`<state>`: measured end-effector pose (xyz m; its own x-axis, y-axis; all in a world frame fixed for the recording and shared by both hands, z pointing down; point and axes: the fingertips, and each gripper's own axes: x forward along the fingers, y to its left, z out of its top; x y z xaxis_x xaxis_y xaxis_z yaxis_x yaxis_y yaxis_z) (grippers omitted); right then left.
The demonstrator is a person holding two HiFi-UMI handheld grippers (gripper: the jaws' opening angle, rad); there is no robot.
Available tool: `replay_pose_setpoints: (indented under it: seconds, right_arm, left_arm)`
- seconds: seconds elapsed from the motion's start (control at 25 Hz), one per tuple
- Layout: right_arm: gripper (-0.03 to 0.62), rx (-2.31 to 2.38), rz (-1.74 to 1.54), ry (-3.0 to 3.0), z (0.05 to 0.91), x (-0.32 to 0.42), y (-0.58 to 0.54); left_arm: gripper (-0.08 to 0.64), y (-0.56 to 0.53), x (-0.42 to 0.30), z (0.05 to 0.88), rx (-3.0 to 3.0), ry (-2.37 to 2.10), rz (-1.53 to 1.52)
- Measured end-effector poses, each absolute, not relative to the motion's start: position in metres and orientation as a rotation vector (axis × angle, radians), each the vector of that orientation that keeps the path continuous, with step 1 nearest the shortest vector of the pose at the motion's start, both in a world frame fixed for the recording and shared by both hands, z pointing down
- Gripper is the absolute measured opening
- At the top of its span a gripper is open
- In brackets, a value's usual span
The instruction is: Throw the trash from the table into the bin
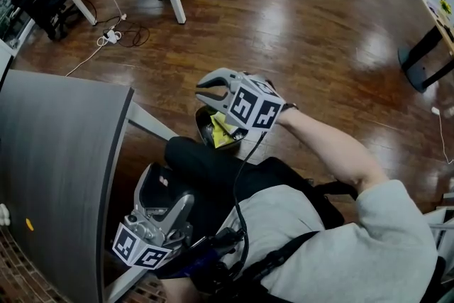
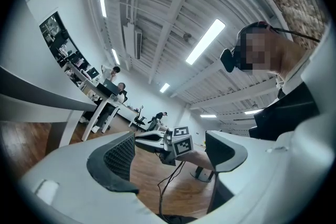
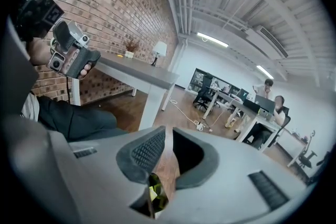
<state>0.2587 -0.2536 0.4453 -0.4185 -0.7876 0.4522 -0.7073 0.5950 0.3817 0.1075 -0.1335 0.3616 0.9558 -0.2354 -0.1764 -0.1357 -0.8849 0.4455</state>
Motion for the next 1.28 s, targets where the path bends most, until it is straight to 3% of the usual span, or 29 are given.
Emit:
replay_pose_setpoints:
  seconds: [0.76, 1.0, 1.04, 1.12, 1.16, 1.28]
  right_arm:
    - [0.058, 1.053, -0.335, -2.344, 0.425, 0.239, -0.241]
    - [0.06, 0.925, -0.486, -2.664, 0.336, 0.125, -0.23]
    - [0.068, 0.867, -0.5, -2.683, 0.327, 0.099, -0.23]
    - [0.244, 0.687, -0.542, -2.693, 0.315, 0.037, -0.232]
    - [0.297, 0.581, -0.568, -2.68, 0.312, 0.003, -0.233]
    - [0.302, 0.321, -0.691, -2.606, 0.307, -0.106, -0.242]
  left_arm:
    - [0.403, -0.132, 0.105, 0.356, 2.693, -0.388, -0.369]
    - [0.403, -0.146, 0.036, 0.329, 2.719, -0.585, -0.536]
    - [0.402, -0.146, 0.02, 0.323, 2.715, -0.623, -0.57]
    - [0.401, -0.144, -0.013, 0.314, 2.699, -0.727, -0.64]
    - [0.4, -0.142, -0.03, 0.311, 2.689, -0.786, -0.669]
    - [0.399, -0.133, -0.08, 0.31, 2.648, -0.959, -0.723]
